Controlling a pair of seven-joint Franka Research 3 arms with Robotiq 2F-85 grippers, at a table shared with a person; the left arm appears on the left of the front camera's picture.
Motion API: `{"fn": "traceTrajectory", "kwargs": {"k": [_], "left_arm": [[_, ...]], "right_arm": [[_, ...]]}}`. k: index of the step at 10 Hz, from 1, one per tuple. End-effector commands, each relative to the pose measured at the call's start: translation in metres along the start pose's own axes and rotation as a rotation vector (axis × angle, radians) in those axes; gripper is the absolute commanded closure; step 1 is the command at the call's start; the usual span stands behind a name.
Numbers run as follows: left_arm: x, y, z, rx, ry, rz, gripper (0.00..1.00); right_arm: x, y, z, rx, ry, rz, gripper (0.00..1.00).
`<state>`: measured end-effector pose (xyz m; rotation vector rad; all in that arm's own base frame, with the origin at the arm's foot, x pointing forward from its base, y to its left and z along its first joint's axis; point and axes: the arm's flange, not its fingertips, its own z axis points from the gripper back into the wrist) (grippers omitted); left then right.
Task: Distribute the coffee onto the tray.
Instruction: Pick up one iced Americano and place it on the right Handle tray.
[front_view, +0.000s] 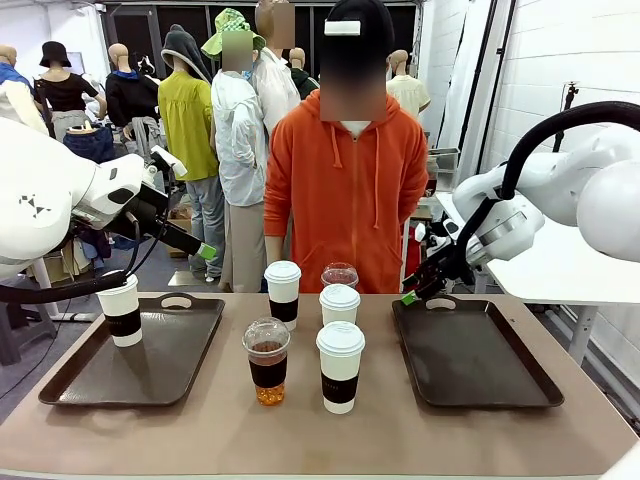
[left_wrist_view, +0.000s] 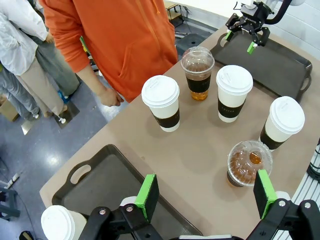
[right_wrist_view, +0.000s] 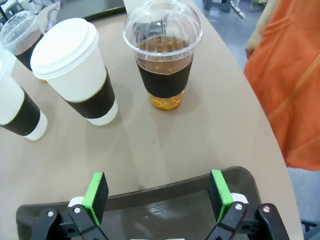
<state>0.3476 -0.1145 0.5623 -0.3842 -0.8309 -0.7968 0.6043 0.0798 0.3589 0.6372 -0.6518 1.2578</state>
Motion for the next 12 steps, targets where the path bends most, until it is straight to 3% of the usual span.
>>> {"fn": "traceTrajectory", "kwargs": {"k": [1, 2, 3, 7, 12], "left_arm": [[-0.001, 0.001, 0.000, -0.011, -0.002, 0.005, 0.00], [-0.001, 0.001, 0.000, -0.011, -0.002, 0.005, 0.00], [-0.001, 0.001, 0.000, -0.011, -0.002, 0.005, 0.00], [-0.001, 0.001, 0.000, -0.011, -0.002, 0.005, 0.00], [-0.001, 0.001, 0.000, -0.011, -0.002, 0.005, 0.00]], "right_arm": [[-0.001, -0.007, -0.003, -0.017, -0.028, 0.000, 0.00], [0.001, -0.005, 0.007, -0.053, 0.014, -0.066, 0.00], [-0.002, -0.001, -0.002, 0.001, 0.000, -0.003, 0.00], [-0.002, -0.002, 0.000, -0.010, 0.004, -0.015, 0.00], [-0.019, -0.018, -0.033, -0.030, -0.195, 0.052, 0.00]]}}
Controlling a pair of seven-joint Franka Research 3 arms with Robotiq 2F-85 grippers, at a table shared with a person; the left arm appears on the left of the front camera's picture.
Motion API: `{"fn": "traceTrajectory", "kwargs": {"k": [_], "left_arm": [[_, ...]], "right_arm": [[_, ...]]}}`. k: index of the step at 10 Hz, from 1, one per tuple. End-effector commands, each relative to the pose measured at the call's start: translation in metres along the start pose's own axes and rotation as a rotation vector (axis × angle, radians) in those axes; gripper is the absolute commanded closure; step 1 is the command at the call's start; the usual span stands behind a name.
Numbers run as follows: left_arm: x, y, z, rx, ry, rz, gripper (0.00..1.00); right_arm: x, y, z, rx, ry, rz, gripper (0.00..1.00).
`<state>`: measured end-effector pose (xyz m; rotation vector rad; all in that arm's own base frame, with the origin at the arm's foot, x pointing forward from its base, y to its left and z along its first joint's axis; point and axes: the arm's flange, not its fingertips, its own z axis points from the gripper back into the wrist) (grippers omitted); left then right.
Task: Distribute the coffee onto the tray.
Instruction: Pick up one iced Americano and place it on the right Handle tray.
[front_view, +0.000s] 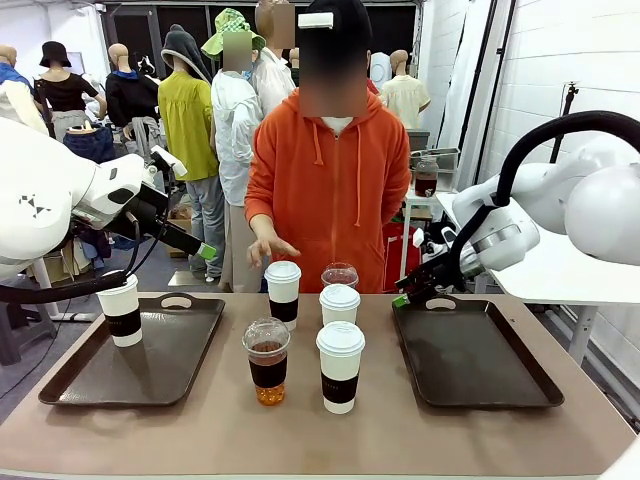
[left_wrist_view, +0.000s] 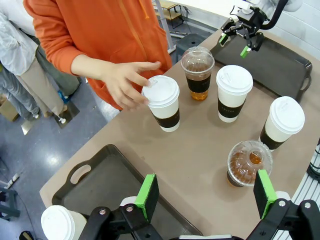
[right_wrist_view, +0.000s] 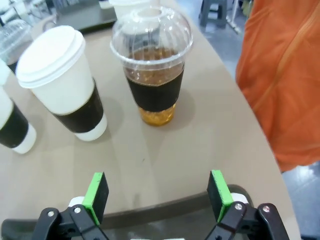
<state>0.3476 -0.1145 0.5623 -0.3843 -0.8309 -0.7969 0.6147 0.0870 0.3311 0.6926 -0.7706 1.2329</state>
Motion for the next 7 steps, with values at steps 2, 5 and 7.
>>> {"fn": "traceTrajectory", "kwargs": {"k": [2, 5, 7], "left_arm": [[-0.001, 0.001, 0.000, -0.011, -0.002, 0.005, 0.00], [-0.001, 0.001, 0.000, -0.011, -0.002, 0.005, 0.00], [-0.001, 0.001, 0.000, -0.011, -0.002, 0.005, 0.00]], "right_arm": [[-0.012, -0.008, -0.020, 0.017, -0.151, 0.078, 0.00], [-0.019, -0.011, -0.040, 0.044, -0.211, 0.077, 0.00], [-0.023, -0.015, -0.049, 0.037, -0.261, 0.062, 0.00]]}}
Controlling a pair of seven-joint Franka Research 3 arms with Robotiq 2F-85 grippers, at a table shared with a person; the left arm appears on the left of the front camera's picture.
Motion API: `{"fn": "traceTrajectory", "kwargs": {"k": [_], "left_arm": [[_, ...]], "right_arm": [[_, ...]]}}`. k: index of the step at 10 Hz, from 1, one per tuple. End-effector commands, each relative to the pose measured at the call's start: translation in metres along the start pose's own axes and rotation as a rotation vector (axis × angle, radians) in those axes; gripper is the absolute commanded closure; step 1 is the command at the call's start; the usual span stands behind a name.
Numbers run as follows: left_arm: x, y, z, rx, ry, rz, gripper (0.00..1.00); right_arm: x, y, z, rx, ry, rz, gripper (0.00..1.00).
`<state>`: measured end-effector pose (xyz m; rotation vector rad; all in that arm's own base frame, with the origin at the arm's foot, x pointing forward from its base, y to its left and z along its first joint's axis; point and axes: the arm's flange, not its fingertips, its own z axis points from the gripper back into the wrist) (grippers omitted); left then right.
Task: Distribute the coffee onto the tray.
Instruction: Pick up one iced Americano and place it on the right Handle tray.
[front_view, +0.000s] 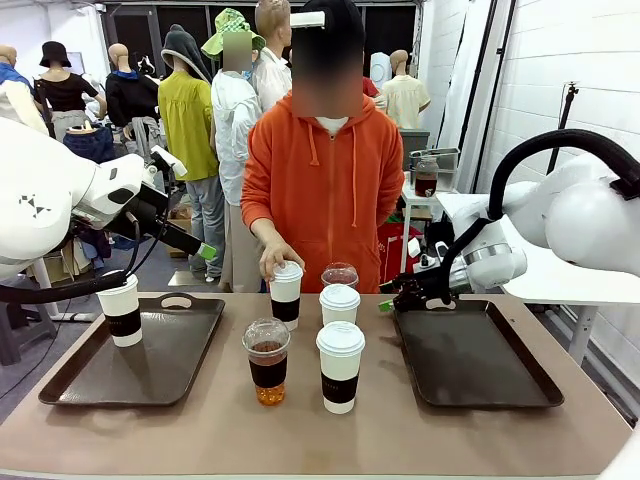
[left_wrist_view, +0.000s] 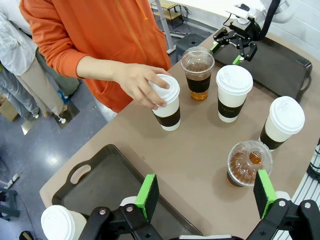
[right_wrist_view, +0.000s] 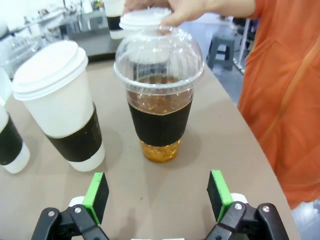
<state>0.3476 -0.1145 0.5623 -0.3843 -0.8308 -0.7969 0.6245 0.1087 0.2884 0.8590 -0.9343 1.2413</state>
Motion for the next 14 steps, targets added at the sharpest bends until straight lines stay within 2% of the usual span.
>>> {"fn": "traceTrajectory", "kwargs": {"k": [1, 9, 14], "left_arm": [[-0.001, 0.001, 0.000, -0.011, -0.002, 0.005, 0.00], [-0.001, 0.001, 0.000, -0.011, -0.002, 0.005, 0.00], [-0.001, 0.001, 0.000, -0.011, -0.002, 0.005, 0.00]], "right_arm": [[-0.005, -0.010, -0.008, -0.011, -0.072, 0.011, 0.00], [-0.008, -0.008, -0.006, -0.014, -0.047, -0.023, 0.00], [-0.015, -0.020, -0.036, 0.012, -0.133, -0.028, 0.00]]}}
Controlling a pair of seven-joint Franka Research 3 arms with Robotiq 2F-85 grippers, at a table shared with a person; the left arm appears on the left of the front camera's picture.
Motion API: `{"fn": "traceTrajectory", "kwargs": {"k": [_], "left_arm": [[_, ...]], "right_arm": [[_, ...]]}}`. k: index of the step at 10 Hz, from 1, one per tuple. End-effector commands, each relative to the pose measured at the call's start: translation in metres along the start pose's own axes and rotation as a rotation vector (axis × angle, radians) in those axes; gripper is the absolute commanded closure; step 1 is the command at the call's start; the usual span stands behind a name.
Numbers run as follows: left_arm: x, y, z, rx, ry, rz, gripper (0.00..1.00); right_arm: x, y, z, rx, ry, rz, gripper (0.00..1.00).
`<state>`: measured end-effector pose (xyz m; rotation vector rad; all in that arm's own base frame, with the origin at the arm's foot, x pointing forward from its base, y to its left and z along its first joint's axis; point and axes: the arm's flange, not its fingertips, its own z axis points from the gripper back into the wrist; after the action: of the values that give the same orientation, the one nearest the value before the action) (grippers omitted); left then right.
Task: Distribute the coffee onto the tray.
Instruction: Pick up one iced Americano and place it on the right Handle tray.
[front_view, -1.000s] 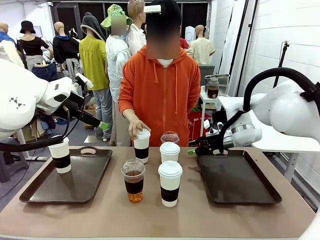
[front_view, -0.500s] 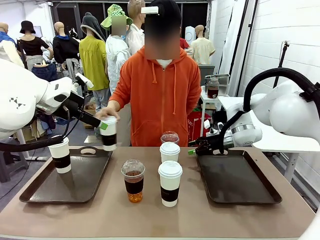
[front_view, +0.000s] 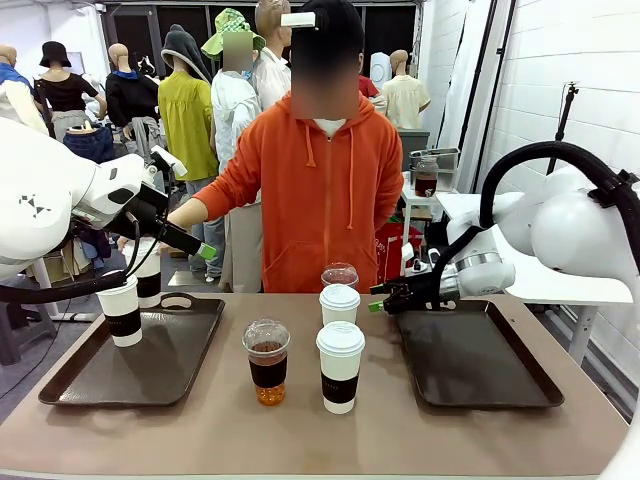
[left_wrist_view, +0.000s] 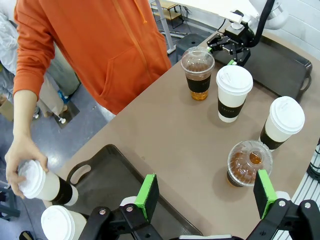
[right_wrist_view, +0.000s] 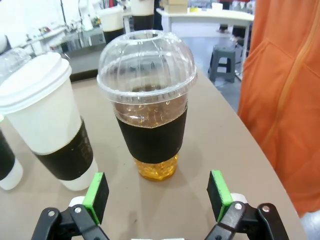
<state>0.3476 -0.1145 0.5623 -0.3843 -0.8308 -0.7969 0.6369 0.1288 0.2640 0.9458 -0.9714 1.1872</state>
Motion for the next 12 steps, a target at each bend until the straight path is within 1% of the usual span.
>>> {"fn": "traceTrajectory", "kwargs": {"k": [1, 4, 5, 12], "left_arm": [[-0.001, 0.001, 0.000, -0.011, -0.002, 0.005, 0.00], [-0.001, 0.001, 0.000, -0.011, -0.002, 0.005, 0.00], [-0.001, 0.001, 0.000, -0.011, -0.002, 0.005, 0.00], [-0.001, 0.001, 0.000, -0.011, -0.002, 0.005, 0.00]], "right_arm": [[-0.003, -0.011, -0.010, -0.008, -0.062, 0.016, 0.00], [-0.004, -0.014, -0.025, 0.011, -0.108, 0.022, 0.00], [-0.003, -0.014, -0.030, 0.036, -0.113, 0.018, 0.00], [-0.001, -0.010, -0.048, 0.081, -0.106, 0.022, 0.00]]}}
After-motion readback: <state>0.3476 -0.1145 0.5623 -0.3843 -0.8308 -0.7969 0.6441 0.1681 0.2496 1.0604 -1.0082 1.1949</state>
